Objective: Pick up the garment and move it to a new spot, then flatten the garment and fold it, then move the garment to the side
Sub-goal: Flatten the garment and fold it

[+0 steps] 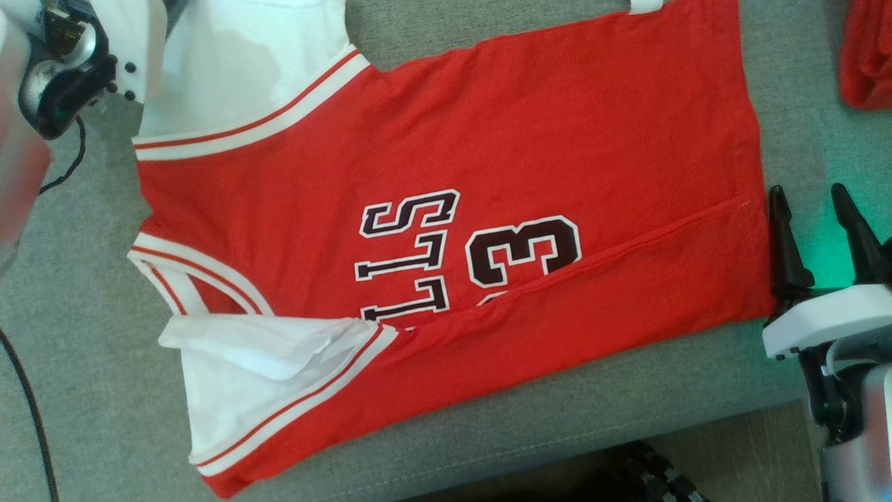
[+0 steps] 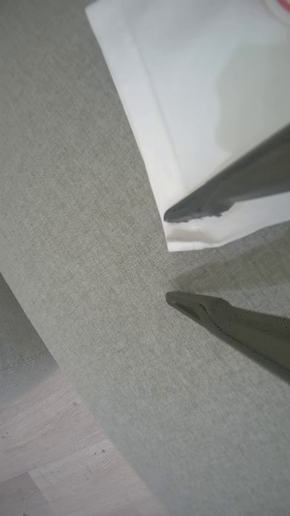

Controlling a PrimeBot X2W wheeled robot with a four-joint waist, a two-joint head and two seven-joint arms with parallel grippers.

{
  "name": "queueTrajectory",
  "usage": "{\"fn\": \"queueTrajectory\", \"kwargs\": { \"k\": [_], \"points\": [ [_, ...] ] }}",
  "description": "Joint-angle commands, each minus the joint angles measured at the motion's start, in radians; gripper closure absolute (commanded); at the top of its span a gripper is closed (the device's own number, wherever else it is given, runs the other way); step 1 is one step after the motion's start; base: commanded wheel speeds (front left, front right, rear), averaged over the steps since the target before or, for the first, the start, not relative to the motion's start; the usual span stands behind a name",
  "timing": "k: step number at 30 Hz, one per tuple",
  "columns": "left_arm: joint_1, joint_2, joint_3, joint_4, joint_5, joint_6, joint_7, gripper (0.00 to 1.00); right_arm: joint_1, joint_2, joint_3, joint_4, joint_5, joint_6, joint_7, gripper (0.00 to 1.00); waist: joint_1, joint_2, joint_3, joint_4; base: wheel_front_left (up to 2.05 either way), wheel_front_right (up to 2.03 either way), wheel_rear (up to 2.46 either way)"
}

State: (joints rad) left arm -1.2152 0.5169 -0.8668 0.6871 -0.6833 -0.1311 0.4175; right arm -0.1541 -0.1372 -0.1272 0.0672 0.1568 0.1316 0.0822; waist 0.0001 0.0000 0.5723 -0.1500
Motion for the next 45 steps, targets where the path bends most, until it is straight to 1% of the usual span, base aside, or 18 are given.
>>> {"fn": "queueTrajectory", "kwargs": {
  "k": [1,2,6,11,15,18,22,28,35,45],
  "points": [
    [-0.052,0.051,0.022,-0.011,-0.010,0.000,-0.012,0.90,-0.003,-0.006,0.013,-0.024,-0.009,-0.001,-0.007,0.00,-0.0001,0.0000,-0.003,-0.001,0.00,0.00,0.00],
    [-0.054,0.052,0.016,-0.009,-0.014,0.000,-0.014,1.00,-0.005,-0.005,0.013,-0.026,-0.008,-0.001,-0.006,0.00,-0.0001,0.0000,-0.004,-0.002,0.00,0.00,0.00],
    [-0.058,0.052,-0.011,-0.004,-0.022,0.000,-0.034,1.00,-0.014,-0.013,0.020,-0.038,-0.008,-0.001,0.003,0.00,-0.0001,0.0000,-0.025,0.007,0.00,0.00,0.00],
    [-0.055,0.050,-0.033,-0.016,-0.033,0.000,-0.086,1.00,-0.054,-0.029,0.047,-0.052,-0.001,-0.001,0.032,0.00,-0.0001,0.0000,-0.064,0.022,0.00,0.00,0.00],
    [-0.049,0.050,-0.060,-0.041,-0.048,0.000,-0.128,1.00,-0.152,-0.039,0.082,-0.022,0.016,-0.001,0.112,0.00,-0.0001,0.0000,-0.106,0.042,0.00,0.00,0.00],
    [-0.046,0.058,-0.083,-0.074,-0.060,0.000,-0.142,1.00,-0.254,-0.051,0.108,0.038,0.017,-0.001,0.198,0.00,-0.0001,0.0000,-0.128,0.057,0.00,0.00,0.00],
    [-0.050,0.065,-0.109,-0.126,-0.074,0.000,-0.149,1.00,-0.385,-0.073,0.155,0.158,0.031,-0.001,0.305,0.00,-0.0001,0.0000,-0.138,0.079,0.00,0.00,0.00],
    [-0.061,0.074,-0.131,-0.195,-0.083,0.000,-0.145,1.00,-0.523,-0.099,0.188,0.333,0.050,-0.001,0.389,0.00,-0.0001,0.0000,-0.129,0.110,0.00,0.00,0.00],
    [-0.063,0.088,-0.139,-0.247,-0.081,0.002,-0.138,1.00,-0.601,-0.109,0.207,0.454,0.065,-0.001,0.402,0.00,-0.0001,0.0000,-0.116,0.130,0.00,0.00,0.00],
    [-0.058,0.097,-0.145,-0.267,-0.086,0.008,-0.133,1.00,-0.671,-0.118,0.260,0.523,0.096,-0.001,0.365,0.00,-0.0001,0.0000,-0.120,0.140,0.00,0.00,0.00]
  ]
}}
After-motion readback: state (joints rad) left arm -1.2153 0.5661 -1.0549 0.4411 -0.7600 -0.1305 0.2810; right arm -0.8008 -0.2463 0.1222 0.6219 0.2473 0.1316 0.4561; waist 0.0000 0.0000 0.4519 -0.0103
